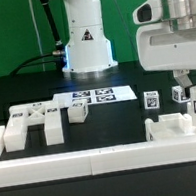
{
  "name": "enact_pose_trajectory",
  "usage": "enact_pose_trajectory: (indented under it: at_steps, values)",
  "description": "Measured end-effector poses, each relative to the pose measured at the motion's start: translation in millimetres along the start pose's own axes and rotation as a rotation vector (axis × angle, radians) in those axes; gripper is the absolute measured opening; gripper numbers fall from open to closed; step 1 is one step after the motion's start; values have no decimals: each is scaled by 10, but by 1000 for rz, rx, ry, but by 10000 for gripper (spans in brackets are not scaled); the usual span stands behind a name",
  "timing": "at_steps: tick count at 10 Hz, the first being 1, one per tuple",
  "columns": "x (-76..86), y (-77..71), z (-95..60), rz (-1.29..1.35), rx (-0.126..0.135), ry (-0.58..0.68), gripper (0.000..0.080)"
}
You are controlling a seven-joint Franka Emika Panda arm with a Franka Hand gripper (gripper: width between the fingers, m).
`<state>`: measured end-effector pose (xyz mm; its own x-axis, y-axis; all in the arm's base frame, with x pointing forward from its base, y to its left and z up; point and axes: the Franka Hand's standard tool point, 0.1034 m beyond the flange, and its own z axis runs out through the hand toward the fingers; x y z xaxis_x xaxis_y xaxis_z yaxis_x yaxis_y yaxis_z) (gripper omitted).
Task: Assemble chair
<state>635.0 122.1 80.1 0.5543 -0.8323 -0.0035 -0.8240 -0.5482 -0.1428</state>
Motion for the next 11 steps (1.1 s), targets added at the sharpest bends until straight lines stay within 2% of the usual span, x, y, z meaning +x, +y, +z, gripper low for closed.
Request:
enact_pose_trajectory:
  at_steps: [2,4,5,6,7,11]
  values:
    - [4,8,3,116,4,-7,291]
    - [3,9,4,60,4,-8,292]
    - [3,10,5,45,3,-8,518]
    - [-7,14,6,20,-2,-11,518]
    - [-16,8,-3,-114,-14,-7,626]
    - [-26,-15,-14,-501,-12,-7,648]
